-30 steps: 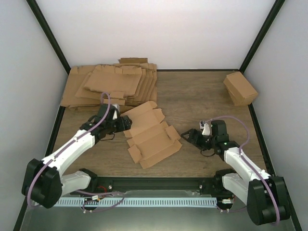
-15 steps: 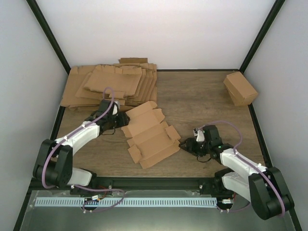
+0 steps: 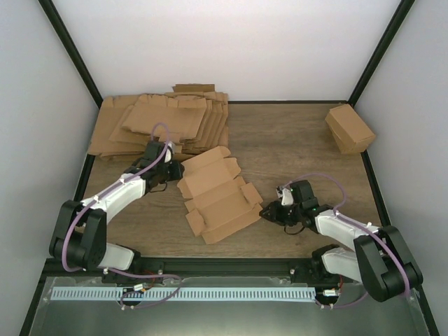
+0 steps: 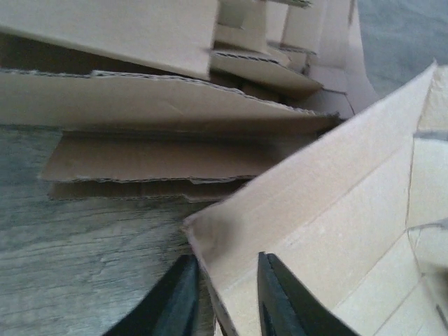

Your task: Fold the paper box

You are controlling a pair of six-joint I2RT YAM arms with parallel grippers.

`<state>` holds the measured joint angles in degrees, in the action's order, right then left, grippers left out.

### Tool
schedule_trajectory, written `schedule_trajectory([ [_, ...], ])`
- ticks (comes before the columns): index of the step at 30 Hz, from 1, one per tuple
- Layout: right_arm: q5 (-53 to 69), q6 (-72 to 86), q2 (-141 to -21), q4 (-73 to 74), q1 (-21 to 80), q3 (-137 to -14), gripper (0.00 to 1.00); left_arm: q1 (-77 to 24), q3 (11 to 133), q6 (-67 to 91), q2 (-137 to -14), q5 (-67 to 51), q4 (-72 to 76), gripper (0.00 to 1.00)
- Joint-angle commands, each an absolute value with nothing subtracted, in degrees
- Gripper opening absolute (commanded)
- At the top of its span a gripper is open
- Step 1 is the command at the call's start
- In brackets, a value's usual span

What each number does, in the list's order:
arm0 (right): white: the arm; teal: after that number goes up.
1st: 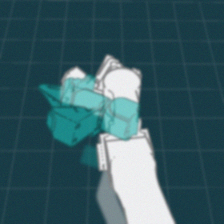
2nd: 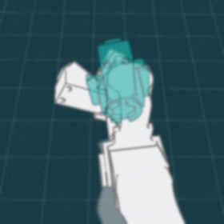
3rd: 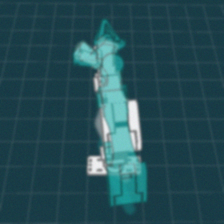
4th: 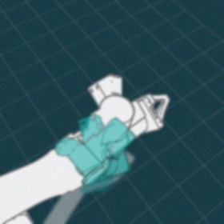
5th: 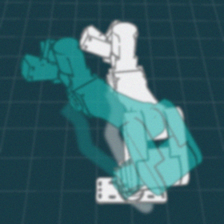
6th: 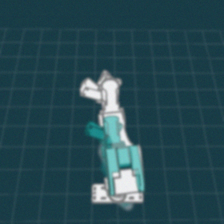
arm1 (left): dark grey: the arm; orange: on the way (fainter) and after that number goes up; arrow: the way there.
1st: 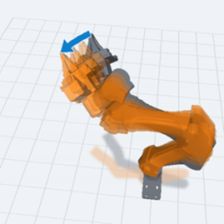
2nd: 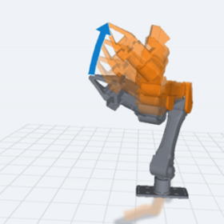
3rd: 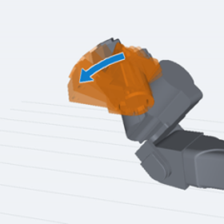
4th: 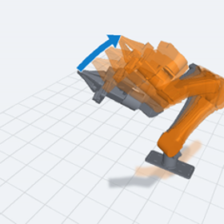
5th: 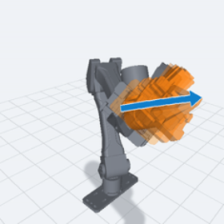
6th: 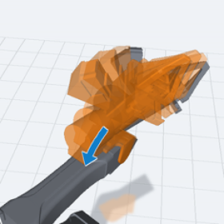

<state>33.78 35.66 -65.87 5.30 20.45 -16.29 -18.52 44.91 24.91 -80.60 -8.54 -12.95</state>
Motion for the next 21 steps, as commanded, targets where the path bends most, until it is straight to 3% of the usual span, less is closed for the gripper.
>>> schedule_trajectory([
  [1,32.9,33.6,-67.2,3.9,21.0,-19.5,0.24,-18.3,46.6,23.3,-81.1,-5.1,-14.1,0.2],
  [5,31.9,32.8,-66.8,4.7,21.0,-20.4,0.22,-18.2,46.3,23.3,-80.6,-4.3,-15.3,0.15],
  [8,31.9,32.2,-66.4,4.9,20.9,-20.9,0.14,-18.3,45.6,23.2,-79.8,-4.3,-16.0,0.05],
  [12,31.0,31.2,-67.0,6.4,20.9,-22.3,0.02,-18.2,44.7,24.0,-77.8,-5.0,-16.4,0.04],
  [21,26.6,28.4,-65.3,10.6,20.9,-26.6,0.03,-18.3,40.1,29.6,-67.8,-8.9,-16.4,0.04],
])
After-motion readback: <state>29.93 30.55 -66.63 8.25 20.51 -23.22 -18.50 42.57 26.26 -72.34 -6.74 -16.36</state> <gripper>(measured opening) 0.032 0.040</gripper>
